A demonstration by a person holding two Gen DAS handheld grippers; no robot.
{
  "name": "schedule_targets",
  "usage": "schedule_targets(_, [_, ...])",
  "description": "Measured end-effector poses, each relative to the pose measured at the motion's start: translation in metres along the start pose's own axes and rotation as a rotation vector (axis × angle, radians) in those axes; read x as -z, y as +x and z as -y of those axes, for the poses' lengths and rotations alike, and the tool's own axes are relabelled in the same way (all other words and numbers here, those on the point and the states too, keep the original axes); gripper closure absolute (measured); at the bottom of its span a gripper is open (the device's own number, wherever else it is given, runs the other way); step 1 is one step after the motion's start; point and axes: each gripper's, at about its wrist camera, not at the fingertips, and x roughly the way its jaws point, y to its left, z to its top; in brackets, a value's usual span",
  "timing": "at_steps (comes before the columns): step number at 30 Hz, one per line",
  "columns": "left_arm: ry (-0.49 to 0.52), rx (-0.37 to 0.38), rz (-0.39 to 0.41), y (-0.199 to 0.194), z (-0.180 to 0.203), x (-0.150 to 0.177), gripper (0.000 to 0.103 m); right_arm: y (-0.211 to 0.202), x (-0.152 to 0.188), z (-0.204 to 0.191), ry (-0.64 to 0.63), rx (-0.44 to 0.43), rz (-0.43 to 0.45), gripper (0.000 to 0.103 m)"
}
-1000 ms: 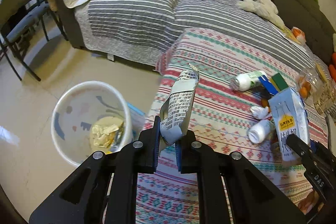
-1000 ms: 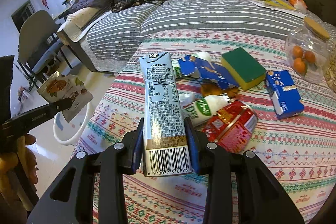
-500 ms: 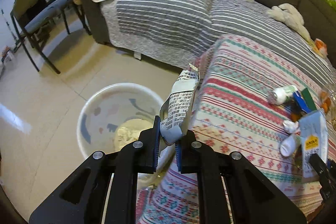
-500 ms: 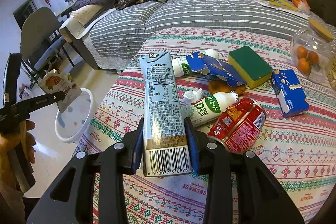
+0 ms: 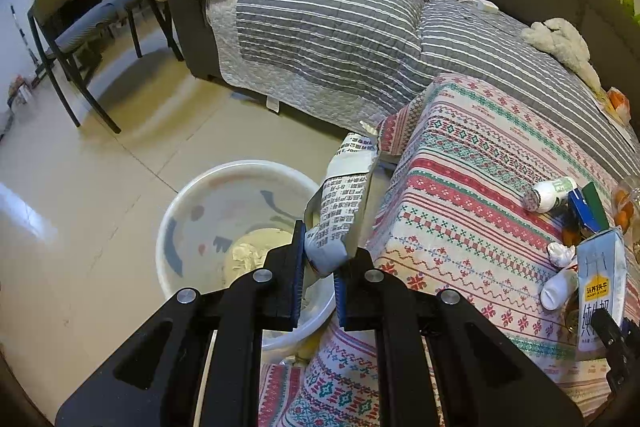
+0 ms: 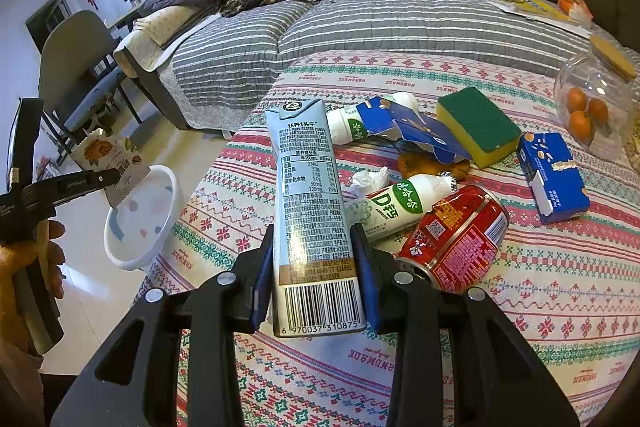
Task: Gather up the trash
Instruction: 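Carry the white carton to the bin and release with the left gripper while the right holds the milk carton, then carry the milk carton with the right gripper to the bin and release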
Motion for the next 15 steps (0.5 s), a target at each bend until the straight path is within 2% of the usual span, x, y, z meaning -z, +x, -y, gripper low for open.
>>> schedule_targets(5, [0.001, -0.039, 0.001, 0.005, -0.004, -0.002, 0.091, 0.0, -0.001, 0.002, 0.003, 0.002, 0.001, 0.067])
schedule_targets(8, [0.025, -0.131, 0.031, 0.008, -0.004, -0.004, 0.087, -0.001, -0.001, 0.003, 0.003, 0.001, 0.003, 0.067])
schedule_targets(9, [0.033, -0.158, 0.043, 0.008, -0.004, -0.005, 0.084, -0.001, -0.001, 0.003, 0.002, 0.002, 0.002, 0.067])
schedule_targets(11, [0.043, -0.193, 0.058, 0.008, -0.005, -0.006, 0.064, -0.001, -0.001, 0.003, 0.0, 0.002, 0.0, 0.067])
schedule_targets(15, [0.057, -0.191, 0.086, -0.002, -0.001, -0.006, 0.063, -0.001, 0.0, 0.002, -0.001, 0.003, 0.0, 0.067])
